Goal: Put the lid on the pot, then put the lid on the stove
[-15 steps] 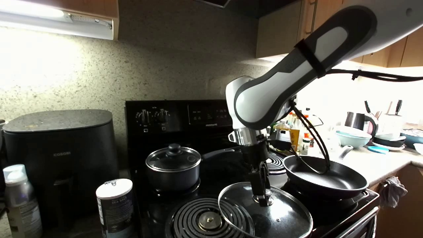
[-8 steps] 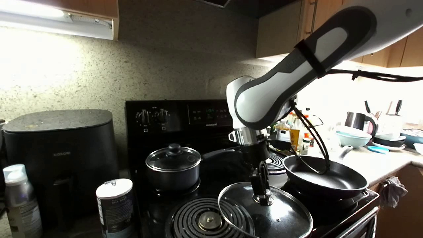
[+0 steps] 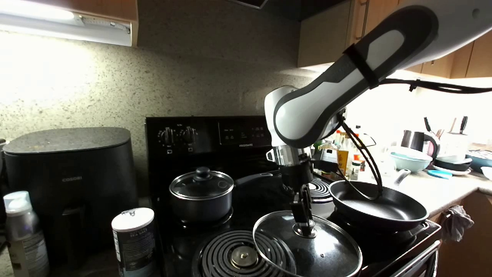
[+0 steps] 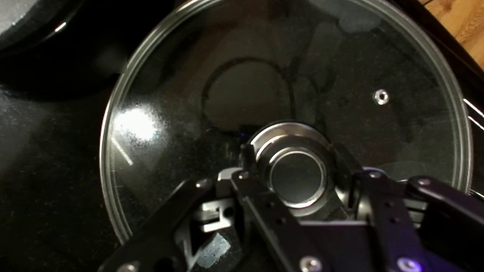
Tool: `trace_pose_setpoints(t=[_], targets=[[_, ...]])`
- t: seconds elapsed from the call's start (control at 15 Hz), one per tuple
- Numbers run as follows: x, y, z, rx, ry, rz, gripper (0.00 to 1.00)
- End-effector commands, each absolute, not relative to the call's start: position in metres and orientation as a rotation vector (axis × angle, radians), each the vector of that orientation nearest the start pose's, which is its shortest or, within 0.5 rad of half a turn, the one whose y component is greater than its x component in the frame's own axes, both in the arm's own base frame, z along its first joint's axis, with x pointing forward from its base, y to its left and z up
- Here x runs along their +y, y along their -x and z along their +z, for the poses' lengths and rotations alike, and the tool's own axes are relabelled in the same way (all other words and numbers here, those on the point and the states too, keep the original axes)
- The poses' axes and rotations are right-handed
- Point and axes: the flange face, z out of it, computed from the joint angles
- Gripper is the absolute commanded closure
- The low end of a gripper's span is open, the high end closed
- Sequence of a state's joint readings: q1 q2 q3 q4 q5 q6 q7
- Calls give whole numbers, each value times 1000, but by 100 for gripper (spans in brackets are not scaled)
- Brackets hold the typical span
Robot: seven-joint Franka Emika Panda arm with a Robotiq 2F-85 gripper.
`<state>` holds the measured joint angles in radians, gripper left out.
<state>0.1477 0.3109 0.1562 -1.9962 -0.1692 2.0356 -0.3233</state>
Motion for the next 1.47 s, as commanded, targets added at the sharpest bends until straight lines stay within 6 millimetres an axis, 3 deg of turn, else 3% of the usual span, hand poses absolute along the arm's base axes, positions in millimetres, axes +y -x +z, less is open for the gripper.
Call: trace_pose_setpoints(t=[0.0,0.2,0.6,0.67,0.73,1.0,1.07,1.4], targets=[[161,-546,295,-1151,2993,401,75],[173,-531,314,-1173,3027,343,75],[205,-490,378,-1231,3029,86,75],[209,-510,353,-1240,3014,181,75],[212,-505,360,-1252,3014,164,50],[209,-507,344,-1245,3008,213,50],[209,-508,341,-1243,3007,221,75],[203,-493,374,-1133,3158,27,75]])
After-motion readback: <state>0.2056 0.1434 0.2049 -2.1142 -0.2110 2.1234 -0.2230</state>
